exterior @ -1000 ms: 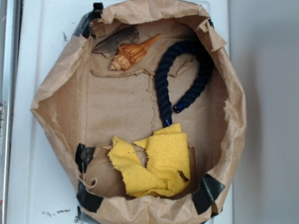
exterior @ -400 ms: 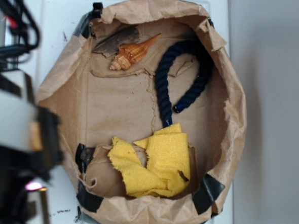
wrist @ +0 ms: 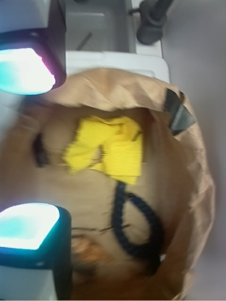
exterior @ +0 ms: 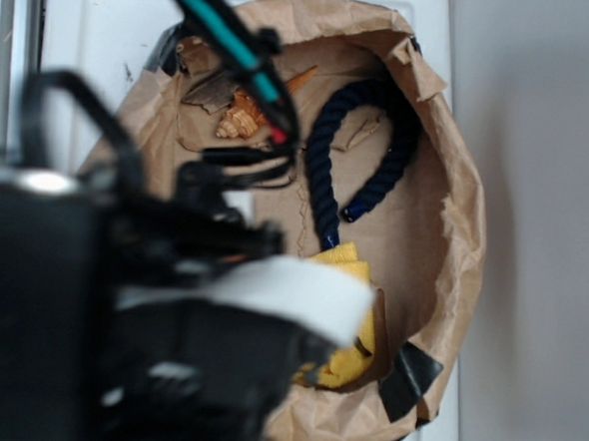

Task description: Grab the yellow cloth.

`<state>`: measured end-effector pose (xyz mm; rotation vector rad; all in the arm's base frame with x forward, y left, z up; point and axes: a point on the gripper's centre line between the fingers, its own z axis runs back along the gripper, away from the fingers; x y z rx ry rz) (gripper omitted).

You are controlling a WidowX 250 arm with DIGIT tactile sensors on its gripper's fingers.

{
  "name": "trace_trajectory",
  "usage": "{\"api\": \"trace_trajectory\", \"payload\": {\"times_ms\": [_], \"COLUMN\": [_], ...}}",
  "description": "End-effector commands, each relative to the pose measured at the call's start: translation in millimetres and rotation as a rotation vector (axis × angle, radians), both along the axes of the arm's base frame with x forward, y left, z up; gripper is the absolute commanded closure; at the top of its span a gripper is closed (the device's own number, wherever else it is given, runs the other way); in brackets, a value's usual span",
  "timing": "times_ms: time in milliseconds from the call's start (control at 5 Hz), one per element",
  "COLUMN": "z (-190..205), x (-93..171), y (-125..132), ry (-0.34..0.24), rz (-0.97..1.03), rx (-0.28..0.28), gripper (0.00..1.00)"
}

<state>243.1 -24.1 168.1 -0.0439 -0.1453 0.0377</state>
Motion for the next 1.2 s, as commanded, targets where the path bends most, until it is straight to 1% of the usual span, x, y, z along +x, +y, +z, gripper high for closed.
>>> {"api": "trace_trajectory", "payload": {"times_ms": [0, 200, 600, 800, 1000], "z": [-27, -41, -41, -58, -76], "x": [41, 42, 42, 31, 19], "y": [48, 46, 46, 42, 42], "ry": [-0.019, 0.010, 0.010, -0.008, 0.010], "rz": [0.094, 0.075, 0.075, -0.092, -0.207], "rx": [0.001, 0.045, 0.045, -0.026, -0.029], "gripper": [0.00, 0.00, 0.00, 0.00, 0.00]}}
